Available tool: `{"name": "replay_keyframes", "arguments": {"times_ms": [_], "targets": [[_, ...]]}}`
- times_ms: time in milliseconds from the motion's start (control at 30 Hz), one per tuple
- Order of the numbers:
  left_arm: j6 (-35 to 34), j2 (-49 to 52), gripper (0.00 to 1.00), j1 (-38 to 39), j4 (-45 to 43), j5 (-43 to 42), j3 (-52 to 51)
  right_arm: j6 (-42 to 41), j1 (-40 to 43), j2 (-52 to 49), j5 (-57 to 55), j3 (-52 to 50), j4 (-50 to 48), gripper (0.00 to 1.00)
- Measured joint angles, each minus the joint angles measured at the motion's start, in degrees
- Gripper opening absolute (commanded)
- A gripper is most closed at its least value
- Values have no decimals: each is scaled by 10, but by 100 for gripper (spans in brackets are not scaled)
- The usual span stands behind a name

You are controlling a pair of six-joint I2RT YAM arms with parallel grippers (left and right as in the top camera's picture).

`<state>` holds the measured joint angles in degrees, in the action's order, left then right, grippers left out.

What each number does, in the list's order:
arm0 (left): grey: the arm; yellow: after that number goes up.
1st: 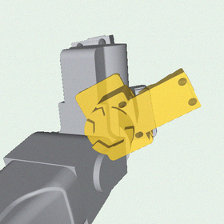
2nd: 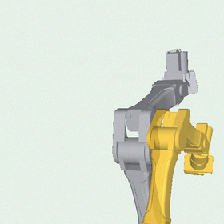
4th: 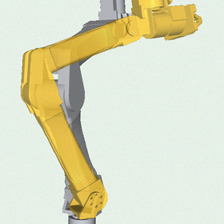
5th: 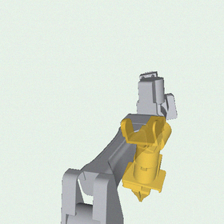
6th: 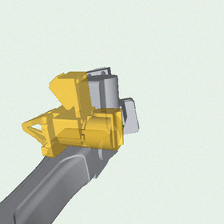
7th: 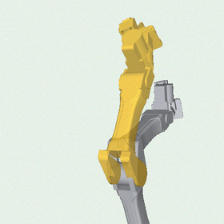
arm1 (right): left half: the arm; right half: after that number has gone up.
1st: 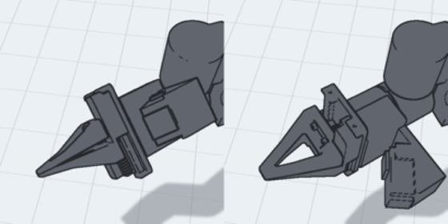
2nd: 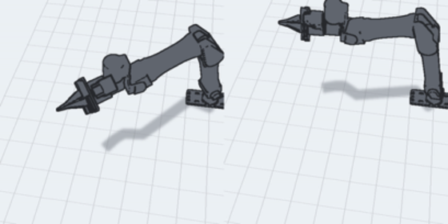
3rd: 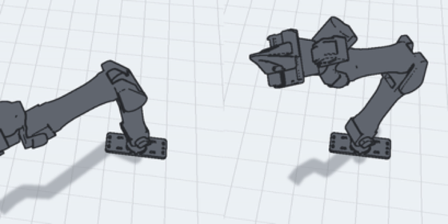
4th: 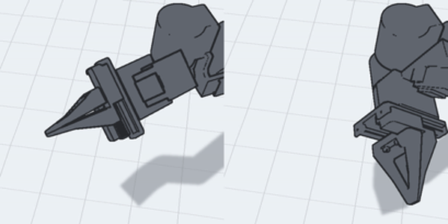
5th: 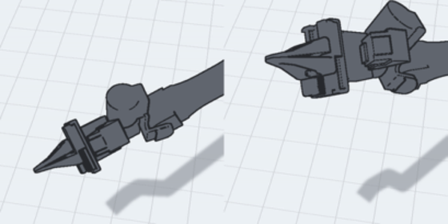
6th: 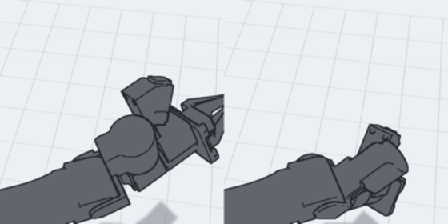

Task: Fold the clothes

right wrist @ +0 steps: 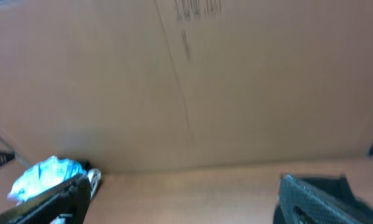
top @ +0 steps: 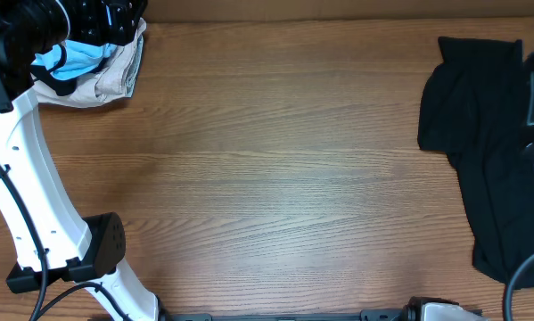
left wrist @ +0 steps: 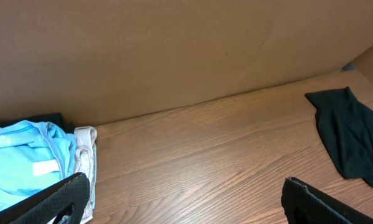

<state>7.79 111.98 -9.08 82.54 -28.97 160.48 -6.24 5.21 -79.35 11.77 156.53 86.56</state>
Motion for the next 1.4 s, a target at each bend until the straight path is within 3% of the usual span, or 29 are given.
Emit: {"name": "replay_keyframes", "arguments": {"times_ms": [267,700,800,967,1133,1400], "targets": [[0,0,100,0,0,0,0,1,-5,135,5,-272,-251,100],[-2,0,100,0,1,0,0,2,-37,380,9,-919,-654,100],[-2,0,100,0,2,0,0,2,-42,440,10,-1093,-789,100],[-2,0,100,0,2,0,0,2,-52,522,0,-1302,-948,100],[-2,0,100,0,2,0,0,3,-75,616,-28,-1436,-987,100],[-2,0,100,0,2,0,0,3,-80,708,-54,-1540,-980,100]]}}
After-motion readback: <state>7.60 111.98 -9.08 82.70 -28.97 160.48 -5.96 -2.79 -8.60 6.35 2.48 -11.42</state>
